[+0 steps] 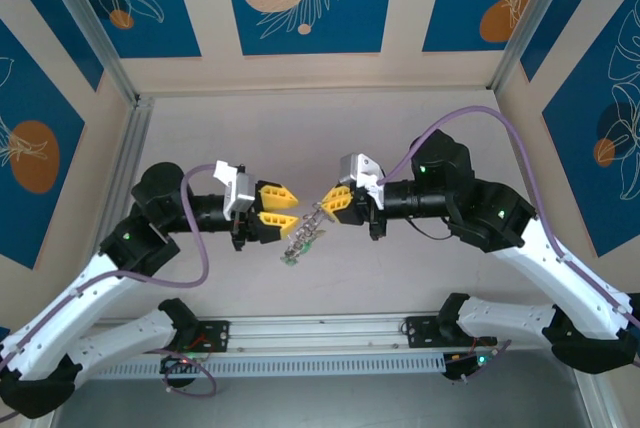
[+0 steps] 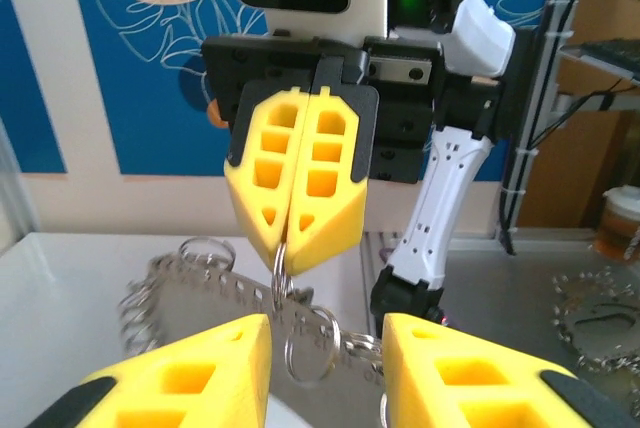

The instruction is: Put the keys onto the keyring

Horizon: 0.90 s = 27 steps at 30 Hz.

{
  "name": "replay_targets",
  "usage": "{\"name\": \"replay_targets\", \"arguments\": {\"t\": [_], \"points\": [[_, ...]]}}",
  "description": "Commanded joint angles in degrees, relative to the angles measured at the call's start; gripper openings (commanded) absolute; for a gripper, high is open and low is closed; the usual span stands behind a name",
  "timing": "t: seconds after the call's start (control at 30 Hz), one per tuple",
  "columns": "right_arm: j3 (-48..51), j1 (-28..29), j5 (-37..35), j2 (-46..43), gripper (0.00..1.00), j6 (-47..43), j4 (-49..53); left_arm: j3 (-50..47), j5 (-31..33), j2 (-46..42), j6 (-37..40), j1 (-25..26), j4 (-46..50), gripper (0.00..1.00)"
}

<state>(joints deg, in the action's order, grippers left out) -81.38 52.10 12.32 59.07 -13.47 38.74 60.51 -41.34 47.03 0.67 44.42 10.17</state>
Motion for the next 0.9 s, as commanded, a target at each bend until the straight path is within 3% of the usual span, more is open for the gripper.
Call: {"name": "replay_targets", "arguments": {"t": [0.0,0.47,0.87], "points": [[-3.13,0.02,-2.90,1.57,0.00,-2.31,2.83,3.99,4.66,0.14,5.69,0.43,11.77,0.34],[-9.56,2.78,-9.34,10.49,0.00,-4.40,10.13,7.84,7.50,6.22,9.13,0.41,16.16,0.32],[-13.47,3.34,-5.95,13.27,0.00,-6.42,13.07,7.42,9.17,9.28,11.15,0.41,17.17,0.26]]}}
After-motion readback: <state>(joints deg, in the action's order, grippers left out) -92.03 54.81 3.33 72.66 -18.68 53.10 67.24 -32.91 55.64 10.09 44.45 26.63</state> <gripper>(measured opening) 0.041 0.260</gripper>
